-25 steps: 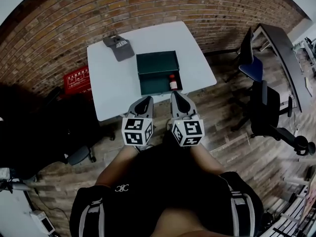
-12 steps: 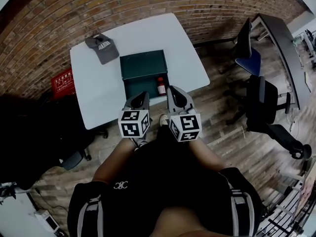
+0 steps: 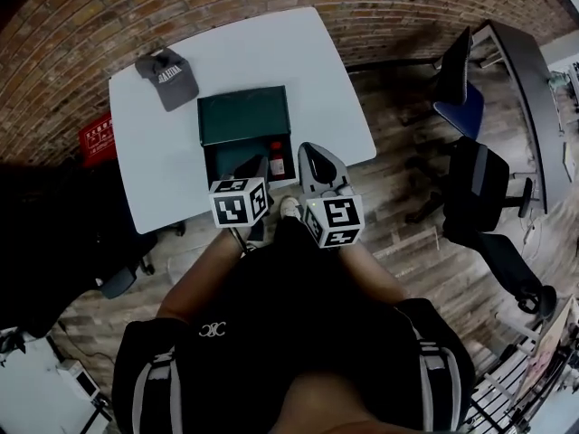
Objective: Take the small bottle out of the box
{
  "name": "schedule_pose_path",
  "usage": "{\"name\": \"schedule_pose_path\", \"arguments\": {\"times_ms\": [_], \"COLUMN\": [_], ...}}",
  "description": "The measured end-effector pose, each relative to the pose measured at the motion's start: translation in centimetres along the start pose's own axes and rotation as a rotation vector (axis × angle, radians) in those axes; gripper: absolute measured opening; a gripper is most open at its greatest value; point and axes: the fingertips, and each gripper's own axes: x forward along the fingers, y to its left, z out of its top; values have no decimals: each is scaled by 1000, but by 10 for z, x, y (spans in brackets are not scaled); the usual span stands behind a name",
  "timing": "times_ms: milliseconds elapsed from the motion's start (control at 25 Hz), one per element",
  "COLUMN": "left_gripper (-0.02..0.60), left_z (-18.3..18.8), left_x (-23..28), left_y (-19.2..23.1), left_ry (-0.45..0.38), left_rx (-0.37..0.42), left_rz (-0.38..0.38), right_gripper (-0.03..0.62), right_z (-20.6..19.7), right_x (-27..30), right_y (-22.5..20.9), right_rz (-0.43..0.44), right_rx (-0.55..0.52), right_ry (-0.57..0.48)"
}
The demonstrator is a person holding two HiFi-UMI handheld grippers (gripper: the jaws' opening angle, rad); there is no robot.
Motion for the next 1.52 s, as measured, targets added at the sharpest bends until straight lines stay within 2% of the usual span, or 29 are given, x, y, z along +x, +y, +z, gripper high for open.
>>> {"name": "schedule_pose_path", "arguments": {"times_ms": [160, 280, 320, 400, 480, 560, 640, 720, 760, 960, 1360, 1520], "left_gripper": [21, 103, 114, 116, 136, 180, 192, 195, 221, 229, 227, 224], "left_z": [-7, -16, -20, -32, -46, -63, -76, -78, -77, -77, -88, -93], "left_x": [24, 40, 46, 57, 67, 73, 77, 82, 84, 93, 105, 109], "left_y": [0, 2, 2, 0, -1, 3, 11, 17, 19, 11, 11, 12], "left_ry": [53, 108, 133, 201, 284, 376, 449, 454, 448, 453, 592, 653], "left_rx": [-1, -35, -52, -64, -44, -10, 15, 32, 36, 57, -35, -29], "left_rz": [33, 36, 35, 31, 36, 63, 104, 127, 132, 121, 31, 22], "right_gripper": [31, 31, 31, 31, 31, 31, 31, 31, 31, 31, 31, 31], "right_z": [4, 9, 11, 12, 10, 8, 8, 9, 10, 16, 32, 38], "right_x": [10, 17, 19, 22, 23, 23, 22, 21, 20, 17, 15, 19], "right_y": [-20, -32, -36, -42, -46, -48, -49, -50, -51, -61, -63, -62], "right_rz": [29, 53, 61, 72, 81, 87, 92, 94, 94, 79, 71, 72], "right_rx": [4, 30, 40, 46, 50, 55, 56, 51, 48, 50, 29, 21], "right_ry": [2, -1, -3, -6, -2, 0, -2, -8, -13, -32, -72, -82]}}
